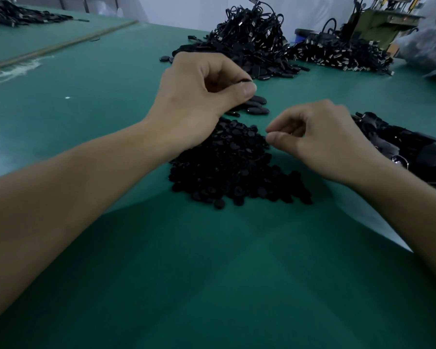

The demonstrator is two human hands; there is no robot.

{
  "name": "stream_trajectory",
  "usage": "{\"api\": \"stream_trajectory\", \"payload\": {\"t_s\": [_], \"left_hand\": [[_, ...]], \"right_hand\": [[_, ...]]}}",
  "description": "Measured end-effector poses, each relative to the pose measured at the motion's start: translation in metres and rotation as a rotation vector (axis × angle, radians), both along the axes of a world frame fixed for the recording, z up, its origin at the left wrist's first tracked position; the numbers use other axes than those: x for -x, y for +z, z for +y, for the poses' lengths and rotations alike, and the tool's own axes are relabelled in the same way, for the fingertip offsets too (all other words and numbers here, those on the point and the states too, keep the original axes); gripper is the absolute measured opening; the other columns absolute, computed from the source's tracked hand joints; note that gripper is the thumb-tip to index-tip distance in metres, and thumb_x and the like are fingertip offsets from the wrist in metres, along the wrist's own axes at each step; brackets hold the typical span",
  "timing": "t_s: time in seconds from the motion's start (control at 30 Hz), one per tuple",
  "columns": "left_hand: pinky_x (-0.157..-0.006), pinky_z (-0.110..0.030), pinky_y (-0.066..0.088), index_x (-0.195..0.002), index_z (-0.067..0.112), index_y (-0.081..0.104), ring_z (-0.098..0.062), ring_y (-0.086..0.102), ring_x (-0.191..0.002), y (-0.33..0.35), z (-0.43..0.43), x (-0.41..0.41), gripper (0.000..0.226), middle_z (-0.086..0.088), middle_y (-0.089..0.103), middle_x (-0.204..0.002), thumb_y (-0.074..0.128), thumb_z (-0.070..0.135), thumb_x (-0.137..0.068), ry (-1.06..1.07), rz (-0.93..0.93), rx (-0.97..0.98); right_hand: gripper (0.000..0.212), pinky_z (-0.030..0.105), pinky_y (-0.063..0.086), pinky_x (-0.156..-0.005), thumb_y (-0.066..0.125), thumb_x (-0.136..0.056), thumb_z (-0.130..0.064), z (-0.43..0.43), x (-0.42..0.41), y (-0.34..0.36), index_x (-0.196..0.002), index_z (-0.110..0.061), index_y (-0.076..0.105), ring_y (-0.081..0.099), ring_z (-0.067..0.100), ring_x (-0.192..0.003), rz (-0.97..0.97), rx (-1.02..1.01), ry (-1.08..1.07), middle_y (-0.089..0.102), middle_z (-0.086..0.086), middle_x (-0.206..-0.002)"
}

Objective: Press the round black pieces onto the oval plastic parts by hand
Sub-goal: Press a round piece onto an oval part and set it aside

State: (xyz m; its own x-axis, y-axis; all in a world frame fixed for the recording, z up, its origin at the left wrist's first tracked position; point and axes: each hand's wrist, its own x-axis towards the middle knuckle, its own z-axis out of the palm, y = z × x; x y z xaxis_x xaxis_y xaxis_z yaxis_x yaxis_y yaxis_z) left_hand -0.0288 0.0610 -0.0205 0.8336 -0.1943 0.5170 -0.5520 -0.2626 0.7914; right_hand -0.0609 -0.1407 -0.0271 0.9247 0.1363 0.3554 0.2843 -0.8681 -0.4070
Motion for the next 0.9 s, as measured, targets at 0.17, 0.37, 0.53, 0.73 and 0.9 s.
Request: {"api": "stream_trajectory", "payload": {"t_s": [0.17,0.37,0.53,0.73,0.9], "left_hand": [[-0.067,-0.036,0.059,-0.086,0.024,0.068,-0.022,0.069,-0.069,0.0,0.0,-0.002,0.009,-0.005,0.074,-0.079,0.076,0.02,-0.089,0.05,0.068,0.022],[-0.065,-0.025,0.059,-0.093,0.016,0.065,-0.013,0.073,-0.067,0.0,-0.002,-0.002,0.014,-0.004,0.074,-0.075,0.076,0.008,-0.088,-0.015,0.133,0.083],[-0.064,-0.022,0.057,-0.087,0.015,0.071,-0.014,0.075,-0.069,-0.002,-0.001,-0.001,0.01,-0.003,0.076,-0.073,0.08,0.011,-0.085,-0.007,0.156,0.077],[-0.068,-0.026,0.061,-0.088,0.01,0.072,-0.02,0.077,-0.072,-0.002,-0.001,-0.001,0.009,-0.01,0.075,-0.077,0.078,0.004,-0.085,-0.037,0.23,0.169],[-0.07,-0.026,0.062,-0.094,0.009,0.073,-0.019,0.076,-0.073,-0.002,-0.001,-0.001,0.01,-0.009,0.075,-0.08,0.076,0.003,-0.087,-0.023,0.248,0.151]], "right_hand": [[0.007,-0.002,0.038,-0.063,0.074,-0.09,-0.028,0.002,-0.002,-0.002,-0.084,-0.03,0.072,0.055,-0.02,-0.067,0.076,0.071,0.028,0.062,-0.021,-0.073],[0.01,0.006,0.038,-0.063,0.065,-0.097,-0.028,0.005,-0.003,0.0,-0.088,-0.025,0.07,0.057,-0.001,-0.072,0.059,0.187,0.03,0.059,-0.018,-0.074],[0.017,0.01,0.041,-0.061,0.051,-0.104,-0.024,0.005,-0.001,0.002,-0.095,-0.017,0.063,0.061,0.007,-0.078,0.022,0.178,-0.004,0.065,-0.008,-0.083],[0.024,0.006,0.044,-0.064,0.054,-0.101,-0.015,0.008,0.006,0.009,-0.121,-0.019,0.068,0.062,-0.005,-0.069,-0.066,0.03,-0.002,0.065,-0.016,-0.079],[0.018,0.002,0.048,-0.074,0.064,-0.096,-0.013,0.009,0.01,0.011,-0.101,-0.029,0.07,0.063,-0.015,-0.076,-0.075,-0.052,0.04,0.064,-0.023,-0.08]]}}
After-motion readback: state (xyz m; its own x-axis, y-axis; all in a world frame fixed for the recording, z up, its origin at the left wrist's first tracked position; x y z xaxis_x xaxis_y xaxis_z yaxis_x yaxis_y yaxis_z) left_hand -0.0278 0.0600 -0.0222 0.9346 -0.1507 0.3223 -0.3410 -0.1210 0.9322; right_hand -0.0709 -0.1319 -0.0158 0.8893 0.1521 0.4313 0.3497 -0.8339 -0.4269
